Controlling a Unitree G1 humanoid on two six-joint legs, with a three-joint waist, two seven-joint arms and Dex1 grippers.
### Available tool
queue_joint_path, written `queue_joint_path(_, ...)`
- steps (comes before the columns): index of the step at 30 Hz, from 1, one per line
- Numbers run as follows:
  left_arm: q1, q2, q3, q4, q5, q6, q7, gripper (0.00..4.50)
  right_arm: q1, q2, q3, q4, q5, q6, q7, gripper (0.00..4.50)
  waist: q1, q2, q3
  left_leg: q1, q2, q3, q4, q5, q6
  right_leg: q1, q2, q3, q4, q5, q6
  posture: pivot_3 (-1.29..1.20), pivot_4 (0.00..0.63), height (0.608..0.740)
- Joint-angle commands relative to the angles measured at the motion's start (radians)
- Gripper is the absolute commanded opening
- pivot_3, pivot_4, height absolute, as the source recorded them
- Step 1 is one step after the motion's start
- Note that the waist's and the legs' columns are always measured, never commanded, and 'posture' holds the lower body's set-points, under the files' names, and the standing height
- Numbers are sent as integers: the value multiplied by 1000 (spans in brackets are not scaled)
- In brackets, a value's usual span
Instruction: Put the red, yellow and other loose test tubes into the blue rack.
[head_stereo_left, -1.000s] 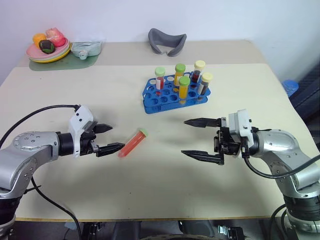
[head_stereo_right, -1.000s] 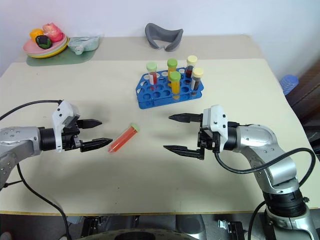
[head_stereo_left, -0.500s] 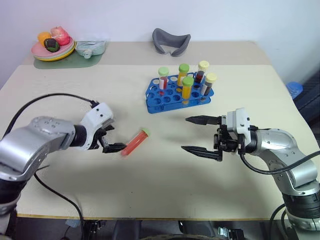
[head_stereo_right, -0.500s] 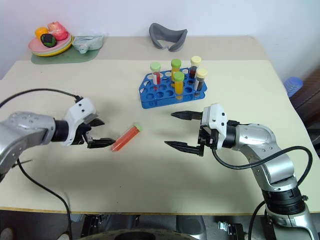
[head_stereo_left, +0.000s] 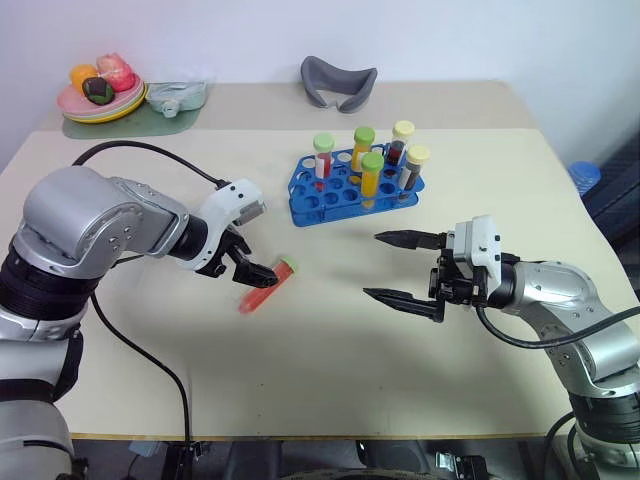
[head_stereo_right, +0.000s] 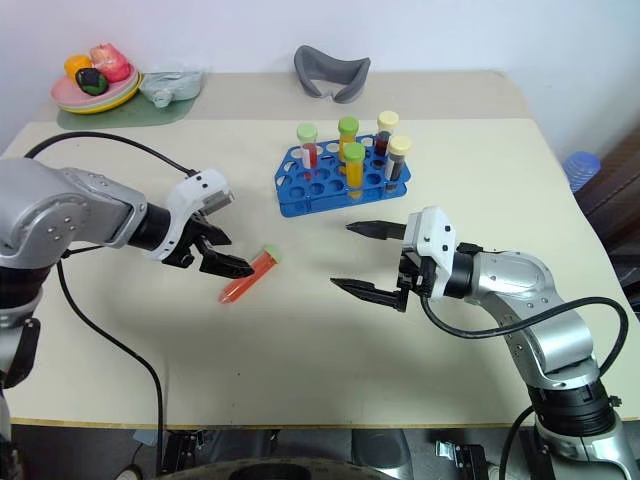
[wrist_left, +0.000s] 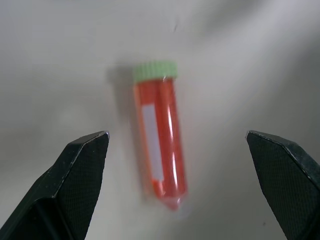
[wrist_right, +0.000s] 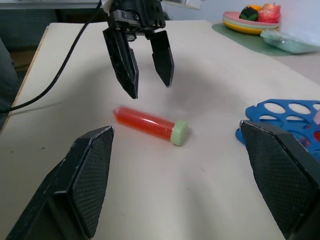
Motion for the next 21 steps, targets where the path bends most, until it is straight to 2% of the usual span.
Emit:
queue_joint_path(1, -31, 7, -34, -1, -40, 8, 50, 4500, 1, -10, -23, -34, 13, -10, -6, 4104, 2, 0, 0, 0, 0, 0, 0, 0, 0, 0, 0, 0, 0, 0, 0, 0, 150, 740)
queue_joint_path(12, -65, -65, -129, 94, -137, 8, 232, 4500, 26, -14, -28, -57, 19, 1, -32, 4104, 8, 0, 0, -1, 0, 0, 3, 0, 1, 0, 0, 0, 0, 0, 0, 0, 150, 740)
queue_joint_path(21, -116, -171, -191, 181, -97, 8, 333, 4500, 44, -18, -40, -79, 21, 9, -61, 4104, 8, 0, 0, -2, 0, 0, 5, 0, 1, 0, 0, 0, 2, 0, 0, 0, 150, 740)
